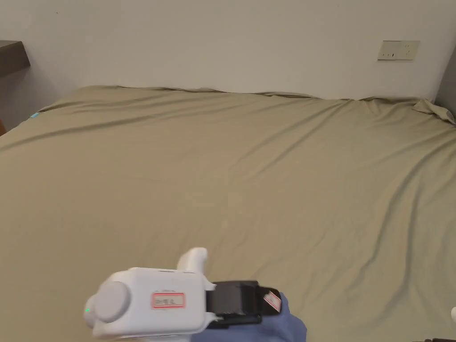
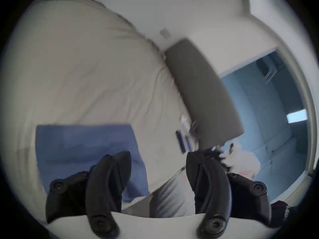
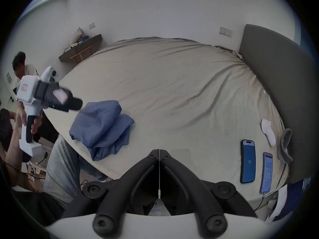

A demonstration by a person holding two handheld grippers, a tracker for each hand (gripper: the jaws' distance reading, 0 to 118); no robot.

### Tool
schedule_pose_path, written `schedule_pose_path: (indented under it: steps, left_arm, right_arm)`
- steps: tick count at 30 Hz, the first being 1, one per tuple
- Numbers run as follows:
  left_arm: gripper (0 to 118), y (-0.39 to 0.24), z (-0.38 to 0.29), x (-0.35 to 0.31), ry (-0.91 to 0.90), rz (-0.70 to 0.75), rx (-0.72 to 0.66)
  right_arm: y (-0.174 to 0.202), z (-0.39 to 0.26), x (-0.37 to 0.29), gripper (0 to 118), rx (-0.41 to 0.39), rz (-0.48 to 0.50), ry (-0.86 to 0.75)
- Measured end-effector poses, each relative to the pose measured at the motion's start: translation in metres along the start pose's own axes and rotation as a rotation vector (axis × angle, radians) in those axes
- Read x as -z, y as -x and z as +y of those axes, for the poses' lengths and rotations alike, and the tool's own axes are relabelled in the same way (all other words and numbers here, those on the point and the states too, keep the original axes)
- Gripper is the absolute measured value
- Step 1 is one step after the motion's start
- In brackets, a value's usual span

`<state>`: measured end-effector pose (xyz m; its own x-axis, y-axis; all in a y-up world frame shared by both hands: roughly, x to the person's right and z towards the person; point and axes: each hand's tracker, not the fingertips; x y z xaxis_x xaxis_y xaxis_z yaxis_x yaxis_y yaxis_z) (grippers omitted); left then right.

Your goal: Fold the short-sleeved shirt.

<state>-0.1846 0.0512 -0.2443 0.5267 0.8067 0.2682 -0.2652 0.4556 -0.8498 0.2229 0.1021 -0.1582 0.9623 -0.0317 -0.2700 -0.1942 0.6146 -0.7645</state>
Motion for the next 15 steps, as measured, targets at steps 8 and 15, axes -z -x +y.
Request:
schedule_pose_path:
  steps: [8,15]
  left_arm:
    - [11,0.054,-0.052,0.06,0.086,-0.014,-0.127]
    - [1,0.067,-0.111,0.108,0.194,-0.017,-0.232]
  right_arm:
    - [0.004,-0.004,-0.003,3,0.003,0.018,-0.009]
    - [0.005,-0.004,-0.001,3,0.012,0.012,-0.001]
